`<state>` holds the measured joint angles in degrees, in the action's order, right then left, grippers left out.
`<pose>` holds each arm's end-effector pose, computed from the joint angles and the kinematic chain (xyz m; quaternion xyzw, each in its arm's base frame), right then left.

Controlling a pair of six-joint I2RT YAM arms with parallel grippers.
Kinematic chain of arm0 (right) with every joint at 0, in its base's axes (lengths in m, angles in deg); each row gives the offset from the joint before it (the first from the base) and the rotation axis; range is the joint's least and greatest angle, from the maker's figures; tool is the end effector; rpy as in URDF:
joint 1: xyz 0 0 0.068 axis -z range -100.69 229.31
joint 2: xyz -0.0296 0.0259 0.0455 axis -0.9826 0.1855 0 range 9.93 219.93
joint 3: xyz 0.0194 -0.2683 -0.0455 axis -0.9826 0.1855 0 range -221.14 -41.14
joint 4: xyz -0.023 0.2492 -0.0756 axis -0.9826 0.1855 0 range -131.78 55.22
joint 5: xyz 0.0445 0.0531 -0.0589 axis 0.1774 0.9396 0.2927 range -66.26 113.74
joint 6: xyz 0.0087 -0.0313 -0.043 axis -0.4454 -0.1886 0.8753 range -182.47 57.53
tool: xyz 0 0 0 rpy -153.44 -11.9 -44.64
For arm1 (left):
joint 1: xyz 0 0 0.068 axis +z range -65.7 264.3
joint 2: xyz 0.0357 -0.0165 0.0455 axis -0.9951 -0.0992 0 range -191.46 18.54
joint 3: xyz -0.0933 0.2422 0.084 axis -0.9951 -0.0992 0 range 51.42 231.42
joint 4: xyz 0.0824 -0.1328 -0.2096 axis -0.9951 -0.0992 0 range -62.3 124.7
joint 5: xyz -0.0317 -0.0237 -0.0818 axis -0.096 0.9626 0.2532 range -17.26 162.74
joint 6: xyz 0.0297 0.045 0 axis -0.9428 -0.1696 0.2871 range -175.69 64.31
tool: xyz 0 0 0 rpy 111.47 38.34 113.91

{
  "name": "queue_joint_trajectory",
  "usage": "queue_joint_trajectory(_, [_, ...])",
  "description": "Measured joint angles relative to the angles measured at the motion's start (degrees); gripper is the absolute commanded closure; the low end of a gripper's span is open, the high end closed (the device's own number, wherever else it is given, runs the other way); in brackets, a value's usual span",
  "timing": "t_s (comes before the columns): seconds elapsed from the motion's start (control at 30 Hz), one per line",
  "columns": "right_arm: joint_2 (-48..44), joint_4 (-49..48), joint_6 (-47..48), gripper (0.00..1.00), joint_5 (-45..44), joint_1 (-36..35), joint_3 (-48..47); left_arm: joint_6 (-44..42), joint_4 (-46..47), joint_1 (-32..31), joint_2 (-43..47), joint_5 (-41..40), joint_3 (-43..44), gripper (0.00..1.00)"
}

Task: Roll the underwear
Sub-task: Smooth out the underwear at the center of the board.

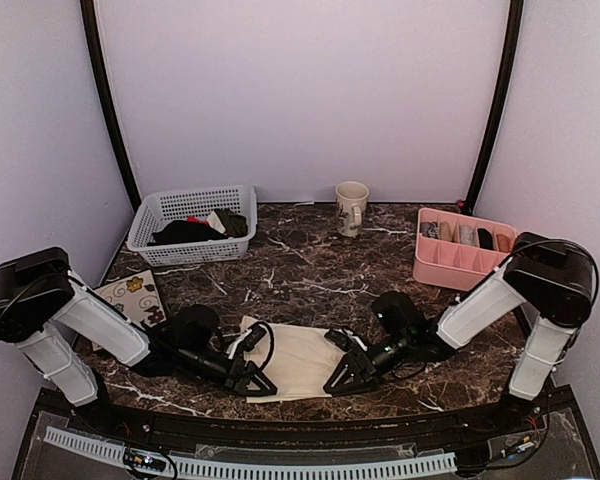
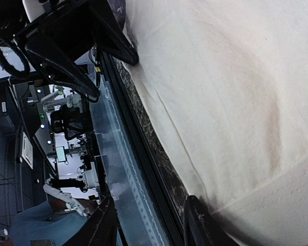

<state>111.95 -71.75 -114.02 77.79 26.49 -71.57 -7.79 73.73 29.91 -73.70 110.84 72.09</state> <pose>0.1464 0.2408 0.0953 0.1952 -0.8104 -0.5425 0.1035 0.1281 -0.2166 0.1090 0.2036 0.8187 -0.5333 0.0620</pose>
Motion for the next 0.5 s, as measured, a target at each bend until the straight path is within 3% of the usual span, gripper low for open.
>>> queue_joint_trajectory(0.1, [-7.87,9.38,5.27,0.56,-3.69,0.0,-2.08,-3.1,-10.01,-0.13,7.1,-3.02,1.22,0.46])
queue_joint_trajectory(0.27, [-22.67,23.26,18.82,0.58,-14.27,-0.09,-9.6,-13.33,-26.25,-0.15,18.05,-10.01,11.1,0.46])
queue_joint_trajectory(0.5, [-35.3,36.2,39.95,0.59,-31.61,-2.56,-10.64,-31.63,-42.84,-0.5,22.4,-17.66,23.93,0.44])
